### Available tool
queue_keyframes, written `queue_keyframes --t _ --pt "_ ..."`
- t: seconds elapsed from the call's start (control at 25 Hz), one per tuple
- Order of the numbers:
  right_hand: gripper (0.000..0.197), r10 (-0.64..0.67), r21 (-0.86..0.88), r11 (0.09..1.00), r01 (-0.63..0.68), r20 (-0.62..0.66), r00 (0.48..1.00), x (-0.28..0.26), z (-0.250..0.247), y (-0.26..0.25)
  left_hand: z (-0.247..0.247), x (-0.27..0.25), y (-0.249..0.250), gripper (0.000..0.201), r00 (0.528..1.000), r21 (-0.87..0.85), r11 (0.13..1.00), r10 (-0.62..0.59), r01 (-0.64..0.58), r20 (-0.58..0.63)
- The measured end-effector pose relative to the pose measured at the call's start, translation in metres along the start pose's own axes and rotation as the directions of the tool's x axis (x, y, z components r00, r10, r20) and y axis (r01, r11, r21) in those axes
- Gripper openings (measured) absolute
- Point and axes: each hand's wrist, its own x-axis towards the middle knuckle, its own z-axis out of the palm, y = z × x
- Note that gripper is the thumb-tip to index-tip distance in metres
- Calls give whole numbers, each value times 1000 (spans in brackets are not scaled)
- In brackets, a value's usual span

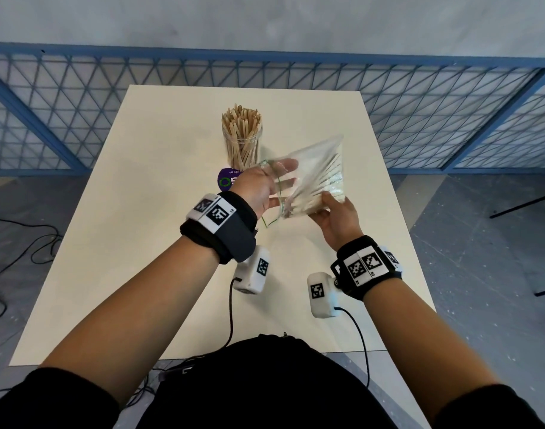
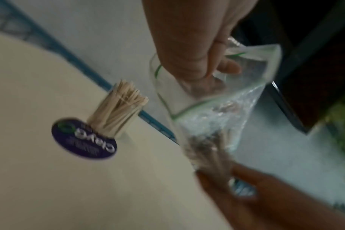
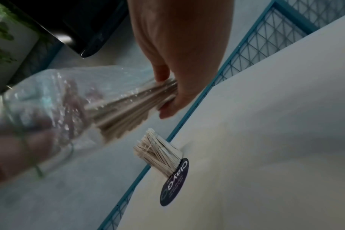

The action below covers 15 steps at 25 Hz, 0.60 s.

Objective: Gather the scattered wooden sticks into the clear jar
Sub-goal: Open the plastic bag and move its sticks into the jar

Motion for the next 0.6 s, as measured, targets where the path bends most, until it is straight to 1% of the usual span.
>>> queue_keyframes --t 0.08,0.12,0.16,0.2,0.24,0.28,0.32,0.36,0.48,0.6 --pt "40 -52 17 998 52 -10 999 1 1 -4 1 3 -5 30 994 256 962 102 -92 -29" --pt "41 -68 6 998 68 5 998 2 1 -5 2 5 -7 31 993 338 936 117 -104 -19" --pt "43 -76 -11 997 77 25 997 2 2 -5 4 7 -8 34 994 414 906 105 -89 -16" --pt "43 -80 -38 996 82 45 996 1 4 -5 6 6 -9 39 998 509 859 64 -44 -22" --pt "42 -78 -70 994 82 61 995 1 6 -5 7 7 -9 48 999 632 775 18 4 -28" --pt "39 -69 -100 992 77 74 995 0 8 -4 9 6 -8 51 998 725 686 -39 64 -51" --pt "33 -58 -122 990 68 86 995 -2 10 -5 9 10 -9 47 993 765 633 -77 119 -91" --pt "26 -47 -143 988 60 97 994 -3 12 -5 5 16 -11 42 990 781 609 -82 141 -114" --pt "9 7 -228 973 29 155 988 -10 14 -7 2 25 -14 39 990 826 546 -59 143 -132" --pt "9 107 -326 945 -26 235 966 -16 16 -5 1 25 -13 39 985 839 515 -101 174 -142"
